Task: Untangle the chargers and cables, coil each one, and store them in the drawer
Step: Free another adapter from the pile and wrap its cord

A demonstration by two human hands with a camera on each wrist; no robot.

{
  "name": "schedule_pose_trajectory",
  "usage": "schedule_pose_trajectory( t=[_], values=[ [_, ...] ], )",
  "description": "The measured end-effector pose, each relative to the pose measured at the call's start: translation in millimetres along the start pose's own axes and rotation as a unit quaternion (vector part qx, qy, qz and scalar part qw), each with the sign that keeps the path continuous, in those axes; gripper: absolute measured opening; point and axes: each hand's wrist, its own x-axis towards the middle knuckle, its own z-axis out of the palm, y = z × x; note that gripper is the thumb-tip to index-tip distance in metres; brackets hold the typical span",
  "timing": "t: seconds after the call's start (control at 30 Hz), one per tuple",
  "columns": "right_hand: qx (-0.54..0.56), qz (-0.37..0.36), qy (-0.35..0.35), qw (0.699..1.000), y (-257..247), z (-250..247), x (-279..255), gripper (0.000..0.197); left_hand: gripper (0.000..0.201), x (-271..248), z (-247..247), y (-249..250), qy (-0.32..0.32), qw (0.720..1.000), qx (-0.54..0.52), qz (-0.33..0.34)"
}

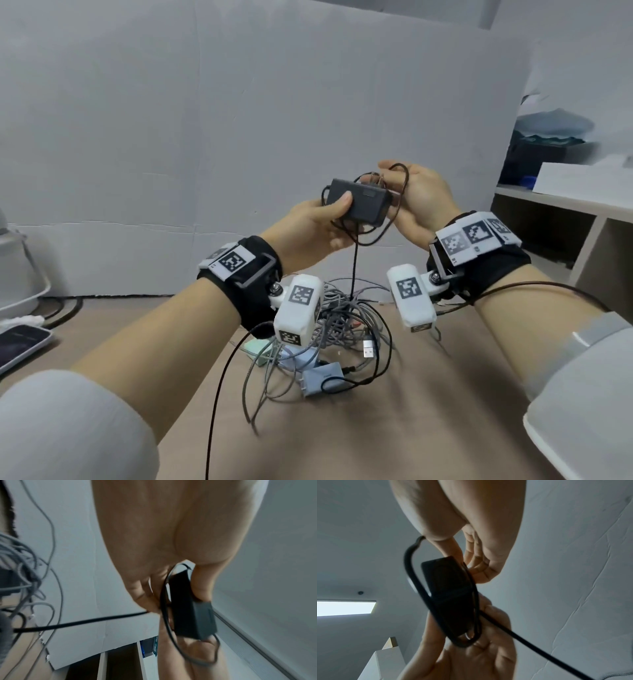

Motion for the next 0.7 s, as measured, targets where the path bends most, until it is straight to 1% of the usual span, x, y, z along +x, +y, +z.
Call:
schedule_pose_trajectory(
  t=[0.07, 0.13, 0.17, 0.23, 0.3, 0.33, 0.4, 0.47, 0.53, 0.6, 0.63, 0.7],
  values=[
    [0.003, 0.044, 0.027, 0.999, 4.4, -5.9, 0.9, 0.015, 0.034, 5.6, 2.6, 4.9, 0.052, 0.998, 0.008, 0.037],
    [-0.041, 0.123, 0.019, 0.991, 14.3, -12.0, -3.5, 0.024, 0.029, 10.9, 1.3, 8.6, 0.1, 0.993, 0.0, 0.068],
    [-0.072, 0.161, -0.004, 0.984, 20.6, -13.8, -8.2, 0.024, 0.029, 13.0, 0.3, 10.0, 0.116, 0.99, -0.007, 0.08],
    [-0.146, 0.219, -0.087, 0.961, 33.7, -14.0, -18.6, 0.026, 0.03, 15.8, 1.2, 14.5, 0.132, 0.986, -0.025, 0.098],
    [-0.223, 0.241, -0.17, 0.929, 47.1, -9.9, -26.1, 0.024, 0.025, 16.8, 2.9, 19.8, 0.128, 0.985, -0.036, 0.111],
    [-0.263, 0.237, -0.197, 0.914, 53.8, -7.7, -27.4, 0.021, 0.023, 17.3, 3.2, 22.5, 0.128, 0.984, -0.035, 0.115],
    [-0.352, 0.213, -0.216, 0.886, 65.2, -5.7, -26.1, 0.014, 0.021, 17.2, 2.7, 25.4, 0.14, 0.983, -0.023, 0.117],
    [-0.42, 0.19, -0.209, 0.862, 72.4, -6.7, -24.1, 0.011, 0.021, 15.7, -0.5, 23.8, 0.161, 0.98, -0.004, 0.112],
    [-0.469, 0.177, -0.18, 0.847, 78.7, -11.5, -21.7, 0.012, 0.025, 13.2, -6.3, 18.9, 0.183, 0.978, 0.025, 0.093],
    [-0.496, 0.169, -0.132, 0.841, 84.1, -18.6, -19.2, 0.011, 0.026, 9.3, -12.8, 15.1, 0.202, 0.976, 0.052, 0.054],
    [-0.498, 0.171, -0.1, 0.844, 86.1, -22.7, -17.7, 0.012, 0.027, 7.0, -16.3, 13.2, 0.212, 0.975, 0.062, 0.029],
    [-0.495, 0.188, -0.055, 0.847, 87.9, -31.1, -12.9, 0.015, 0.03, 1.7, -22.1, 9.1, 0.217, 0.974, 0.065, -0.028]
  ],
)
